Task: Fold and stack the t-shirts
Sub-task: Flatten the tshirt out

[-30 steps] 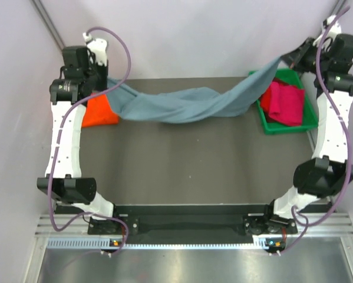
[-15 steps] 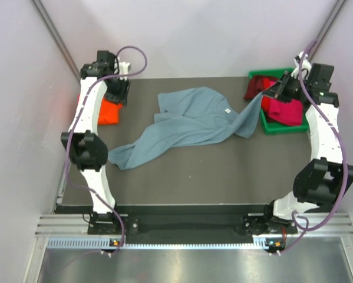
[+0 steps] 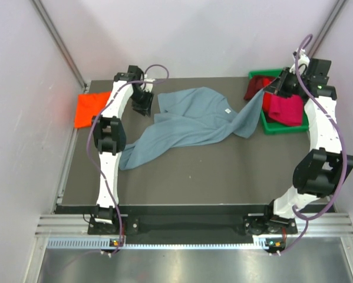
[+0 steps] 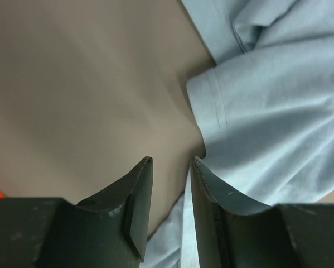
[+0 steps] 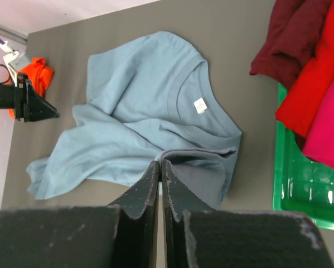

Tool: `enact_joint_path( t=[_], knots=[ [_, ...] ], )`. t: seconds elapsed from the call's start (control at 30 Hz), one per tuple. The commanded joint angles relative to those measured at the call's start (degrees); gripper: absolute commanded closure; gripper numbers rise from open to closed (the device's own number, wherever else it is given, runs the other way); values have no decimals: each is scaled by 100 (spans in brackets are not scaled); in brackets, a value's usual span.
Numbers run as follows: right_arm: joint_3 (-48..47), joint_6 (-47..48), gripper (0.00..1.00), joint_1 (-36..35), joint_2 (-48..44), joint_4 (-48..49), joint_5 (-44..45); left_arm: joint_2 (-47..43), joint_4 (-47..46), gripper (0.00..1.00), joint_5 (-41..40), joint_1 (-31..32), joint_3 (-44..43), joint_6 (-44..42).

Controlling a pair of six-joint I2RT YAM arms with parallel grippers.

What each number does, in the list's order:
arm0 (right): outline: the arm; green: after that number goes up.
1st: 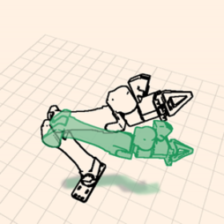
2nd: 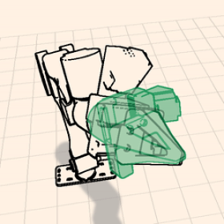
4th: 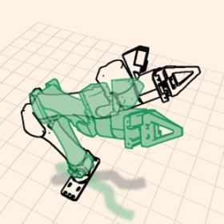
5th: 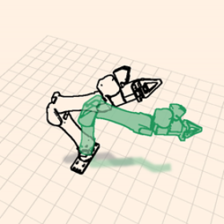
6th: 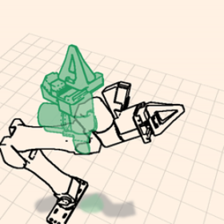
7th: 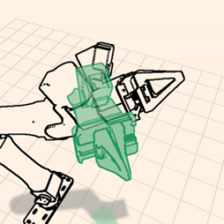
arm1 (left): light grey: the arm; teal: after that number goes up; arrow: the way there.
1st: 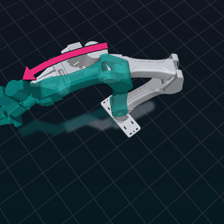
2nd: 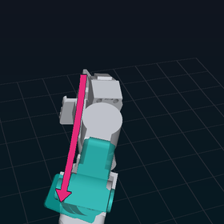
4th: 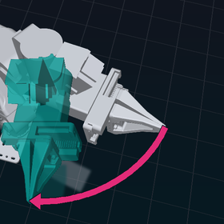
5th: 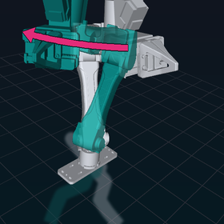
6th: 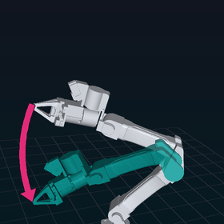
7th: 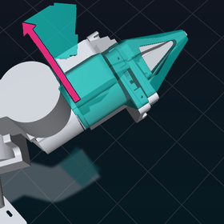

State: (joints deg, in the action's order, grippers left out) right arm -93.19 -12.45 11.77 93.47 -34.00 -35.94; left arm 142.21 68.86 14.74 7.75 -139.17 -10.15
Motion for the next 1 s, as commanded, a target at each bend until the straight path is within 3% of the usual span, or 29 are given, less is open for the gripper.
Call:
enact_joint_path(
  t=[0.0, 0.63, 0.97],
  knots=[
    [-332, 172, 100, -52, 48, 7, 114, -45, -250, 61, 310, -54, -444, 22],
    [-674, 208, 100, -78, 567, 51, 246, 799, -250, 61, 310, 86, -628, 22],
    [-596, 260, 100, -122, 523, 42, 325, 782, -250, 61, 310, 157, -717, 22]
  ],
)
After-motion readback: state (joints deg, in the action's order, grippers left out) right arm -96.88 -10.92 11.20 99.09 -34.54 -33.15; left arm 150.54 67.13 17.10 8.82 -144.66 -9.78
